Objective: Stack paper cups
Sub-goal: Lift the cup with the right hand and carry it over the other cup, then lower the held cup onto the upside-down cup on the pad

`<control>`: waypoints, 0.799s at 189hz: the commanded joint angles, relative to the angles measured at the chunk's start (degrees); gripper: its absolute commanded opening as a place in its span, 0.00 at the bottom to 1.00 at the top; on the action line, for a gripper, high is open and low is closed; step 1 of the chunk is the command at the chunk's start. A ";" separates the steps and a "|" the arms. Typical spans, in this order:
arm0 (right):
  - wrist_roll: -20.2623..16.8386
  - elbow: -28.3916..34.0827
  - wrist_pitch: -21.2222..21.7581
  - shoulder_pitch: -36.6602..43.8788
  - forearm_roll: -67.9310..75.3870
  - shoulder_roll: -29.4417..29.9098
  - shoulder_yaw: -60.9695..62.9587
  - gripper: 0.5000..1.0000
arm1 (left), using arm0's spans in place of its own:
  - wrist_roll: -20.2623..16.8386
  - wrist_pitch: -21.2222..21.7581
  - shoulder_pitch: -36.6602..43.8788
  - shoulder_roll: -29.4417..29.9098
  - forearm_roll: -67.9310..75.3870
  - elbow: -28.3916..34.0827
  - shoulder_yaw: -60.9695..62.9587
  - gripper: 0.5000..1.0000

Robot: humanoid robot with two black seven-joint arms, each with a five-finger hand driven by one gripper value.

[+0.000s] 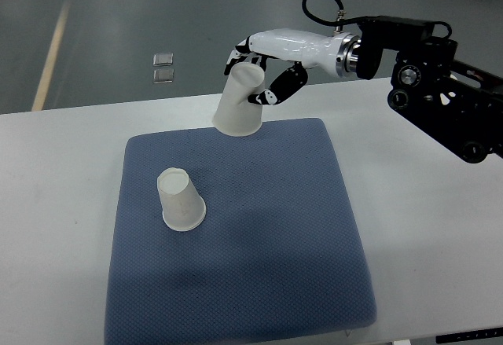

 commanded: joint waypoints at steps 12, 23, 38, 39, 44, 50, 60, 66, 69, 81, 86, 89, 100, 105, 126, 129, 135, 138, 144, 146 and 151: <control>-2.54 0.77 2.51 1.06 -0.09 6.67 0.00 0.09 | 0.03 -0.05 0.00 0.00 0.00 0.00 0.00 1.00; -3.25 0.77 3.65 1.32 -0.09 8.25 0.00 0.09 | -0.05 0.03 0.00 0.00 0.00 0.00 0.00 1.00; -3.60 0.77 5.06 1.50 -0.17 9.39 0.00 0.09 | 0.03 0.03 0.00 0.00 0.00 0.00 0.00 1.00; -3.69 0.77 5.23 1.50 -0.17 9.57 0.00 0.09 | 0.03 -0.05 0.00 0.00 0.00 0.00 0.00 1.00; -3.77 0.77 5.67 1.50 -0.26 9.83 -0.09 0.09 | -0.05 0.03 0.00 0.00 0.00 0.00 0.00 1.00; -3.77 0.77 6.20 1.50 -0.44 10.45 -0.09 0.09 | 0.03 0.03 0.00 0.00 0.00 0.00 0.00 1.00; -3.86 0.86 6.64 1.59 -0.61 11.68 -0.09 0.09 | 0.03 0.03 0.00 0.00 0.00 0.00 0.00 1.00; -4.21 0.77 6.73 1.68 -0.79 12.21 -0.09 0.09 | 0.03 0.03 0.00 0.00 0.00 0.00 0.00 1.00; -4.30 0.77 6.73 1.68 -0.88 12.38 -0.09 0.09 | -0.05 -0.05 0.00 0.00 0.00 0.00 0.00 1.00; -4.48 0.86 6.81 1.68 -1.14 12.65 -0.18 0.09 | 0.03 0.03 0.00 0.00 0.00 0.00 0.00 1.00; -4.48 0.86 6.90 1.68 -1.23 12.65 -0.18 0.09 | 0.03 -0.05 0.00 0.00 0.00 0.00 0.00 1.00; -4.48 0.86 6.90 1.68 -1.23 12.65 -0.18 0.09 | -0.05 -0.05 0.00 0.00 0.00 0.00 0.00 1.00; -4.57 1.21 6.99 1.68 -1.23 12.65 -0.27 0.09 | 0.03 0.03 0.00 0.00 0.00 0.00 0.00 1.00; -4.57 1.39 6.99 1.76 -1.23 12.65 -0.35 0.09 | -0.05 0.03 0.00 0.00 0.00 0.00 0.00 1.00; -4.57 1.74 7.78 1.68 -1.67 12.73 -1.06 0.09 | 0.03 0.03 0.00 0.00 0.00 0.00 0.00 1.00; -4.65 1.83 7.87 1.68 -1.84 12.73 -1.06 0.09 | -0.05 0.03 0.00 0.00 0.00 0.00 0.00 1.00; -4.92 1.91 7.87 1.59 -2.11 12.82 -1.14 0.09 | 0.03 0.03 0.00 0.00 0.00 0.00 0.00 1.00; -5.01 1.91 7.87 1.59 -2.20 12.82 -1.14 0.09 | 0.03 0.03 0.00 0.00 0.00 0.00 0.00 1.00; -5.09 1.91 7.87 1.50 -2.46 12.91 -1.14 0.09 | 0.03 -0.05 0.00 0.00 0.00 0.00 0.00 1.00; -5.09 2.00 7.87 1.50 -2.55 13.00 -1.14 0.10 | 0.03 -0.05 0.00 0.00 0.00 0.00 0.00 1.00; -5.18 2.09 7.87 1.50 -2.72 13.09 -1.14 0.09 | -0.05 -0.05 0.00 0.00 0.00 0.00 0.00 1.00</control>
